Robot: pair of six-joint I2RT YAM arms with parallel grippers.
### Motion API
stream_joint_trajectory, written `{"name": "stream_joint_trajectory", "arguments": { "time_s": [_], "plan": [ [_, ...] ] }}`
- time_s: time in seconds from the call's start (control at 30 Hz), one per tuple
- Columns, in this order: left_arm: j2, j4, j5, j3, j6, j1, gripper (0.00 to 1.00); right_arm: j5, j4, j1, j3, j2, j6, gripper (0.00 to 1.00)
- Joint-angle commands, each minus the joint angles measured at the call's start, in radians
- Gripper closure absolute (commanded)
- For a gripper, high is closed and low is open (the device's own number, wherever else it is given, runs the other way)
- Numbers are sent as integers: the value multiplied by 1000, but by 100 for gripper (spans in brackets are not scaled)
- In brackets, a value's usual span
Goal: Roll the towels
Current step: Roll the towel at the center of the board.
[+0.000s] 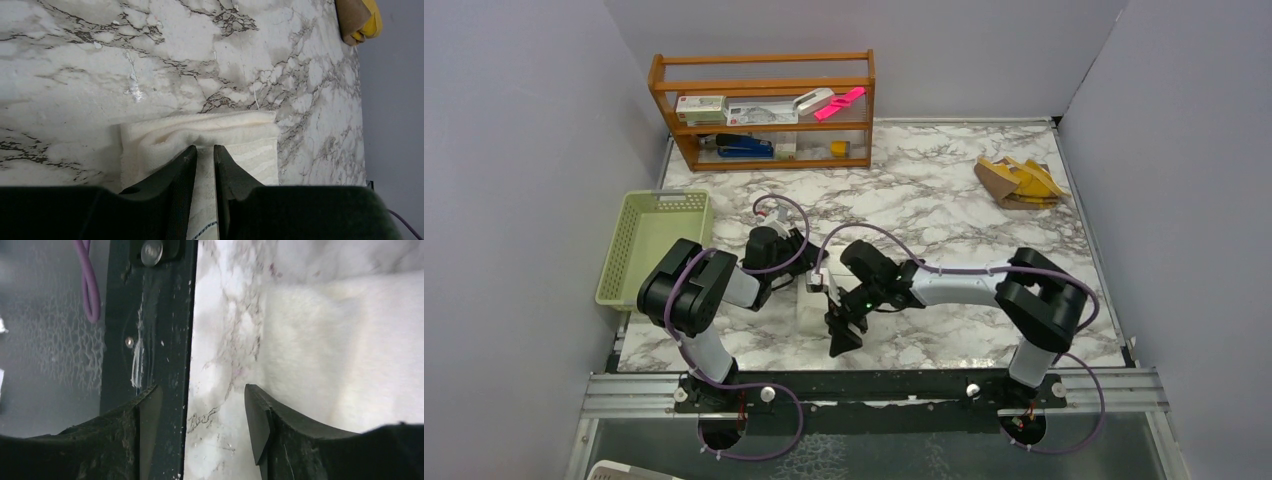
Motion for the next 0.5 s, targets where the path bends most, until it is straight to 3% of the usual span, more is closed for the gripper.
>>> {"name": "stream_joint_trajectory", "arguments": {
  "time_s": [0.0,0.13,0.47],
  "plan": [
    [60,-183,-127,-23,60,16,75,133,-27,-2,4,-130,-8,37],
    [57,-185,-127,-23,61,15,75,236,-27,-3,-7,-116,-28,37],
    [52,-187,-123,-24,61,16,75,303,-31,3,9,-55,-50,37]
  ]
}}
